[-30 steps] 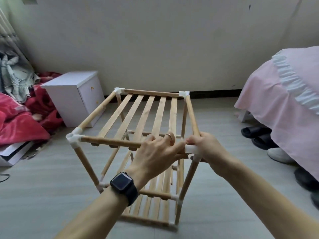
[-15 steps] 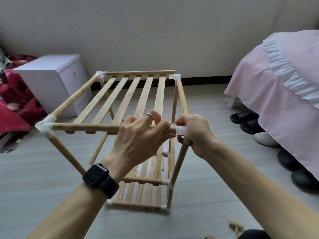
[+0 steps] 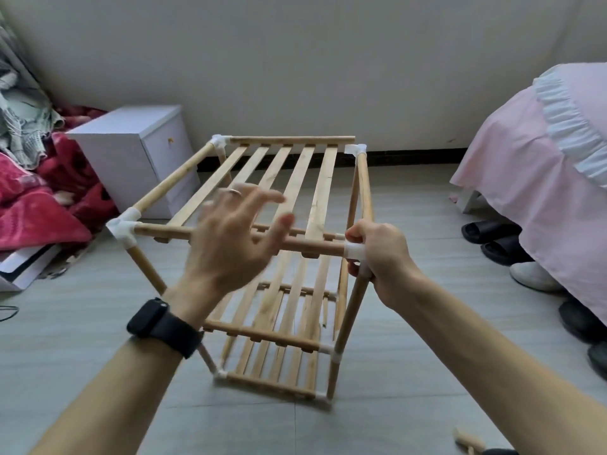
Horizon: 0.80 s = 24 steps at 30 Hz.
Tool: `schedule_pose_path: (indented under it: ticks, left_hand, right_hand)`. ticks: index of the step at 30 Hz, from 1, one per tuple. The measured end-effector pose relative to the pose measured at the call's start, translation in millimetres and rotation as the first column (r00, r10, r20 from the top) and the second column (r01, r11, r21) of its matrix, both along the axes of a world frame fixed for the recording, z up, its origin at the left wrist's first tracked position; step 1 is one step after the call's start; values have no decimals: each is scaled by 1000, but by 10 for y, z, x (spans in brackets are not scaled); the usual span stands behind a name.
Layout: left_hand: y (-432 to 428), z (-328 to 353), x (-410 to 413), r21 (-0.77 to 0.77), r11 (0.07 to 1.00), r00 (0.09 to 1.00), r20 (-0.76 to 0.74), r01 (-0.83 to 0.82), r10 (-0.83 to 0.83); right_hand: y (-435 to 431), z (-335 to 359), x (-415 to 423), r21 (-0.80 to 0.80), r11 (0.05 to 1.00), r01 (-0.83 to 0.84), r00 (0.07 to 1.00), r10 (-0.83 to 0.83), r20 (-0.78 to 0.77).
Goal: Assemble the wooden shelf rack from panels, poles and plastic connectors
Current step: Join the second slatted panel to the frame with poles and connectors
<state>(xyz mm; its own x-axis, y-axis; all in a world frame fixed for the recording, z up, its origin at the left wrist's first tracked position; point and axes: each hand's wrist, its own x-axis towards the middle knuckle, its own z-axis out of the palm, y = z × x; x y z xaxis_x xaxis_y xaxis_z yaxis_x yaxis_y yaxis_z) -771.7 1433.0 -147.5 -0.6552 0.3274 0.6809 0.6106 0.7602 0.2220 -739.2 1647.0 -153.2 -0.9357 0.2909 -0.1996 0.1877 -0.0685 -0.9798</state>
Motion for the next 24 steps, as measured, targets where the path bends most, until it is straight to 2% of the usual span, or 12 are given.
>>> schedule_pose_path:
  ticks: [1,2,3,4,5,6,8,9,13,19,22,24]
  left_hand:
    - [-230,60,-98,66,979,981,-2,-192,192]
    - [-503,113,-217,75,909,912,33,-410,409]
    - [-781,165,-329,24,804,799,135,-594,586]
    - [-1023,199,-423,-26,724,686,294,-690,665]
    - [-1212,215,-495,-28,695,601,478,-718,640]
    - [-1331,217,-535,51,710,562,651,-703,510]
    - [-1392,181,-562,328,689,558,819,-646,133]
    - [-1378,147,-572,385,673,565,823,-631,59]
    - [-1293,38,-598,450,639,609,793,-623,36]
    - [-1287,-4,-588,423,656,643,756,-624,124]
    - [-1294,133,-624,146,704,574,702,-695,421]
    - [-1147,274,-611,-134,696,536,541,-705,648]
  right_hand:
    - [12,-5,-1,28,1000,-5,1000,5,-2]
    - [18,-6,-3,48,999,-11,1000,11,-3]
    - [20,-2,-8,61,998,-18,1000,19,-5]
    - [16,4,-18,70,997,-27,1000,27,-6]
    - [11,15,-30,80,996,-35,999,36,-5]
    - [9,25,-43,93,995,-43,999,44,-3]
    - [10,49,-75,112,993,-41,999,41,2]
    - [20,61,-89,117,993,-21,1000,21,7]
    - [52,57,-122,113,992,56,998,-59,21]
    - [-65,16,-143,130,989,73,997,-77,20]
    - [-200,-48,-119,72,997,32,1000,-31,-4]
    - [-363,-78,-55,40,999,-22,999,23,-29]
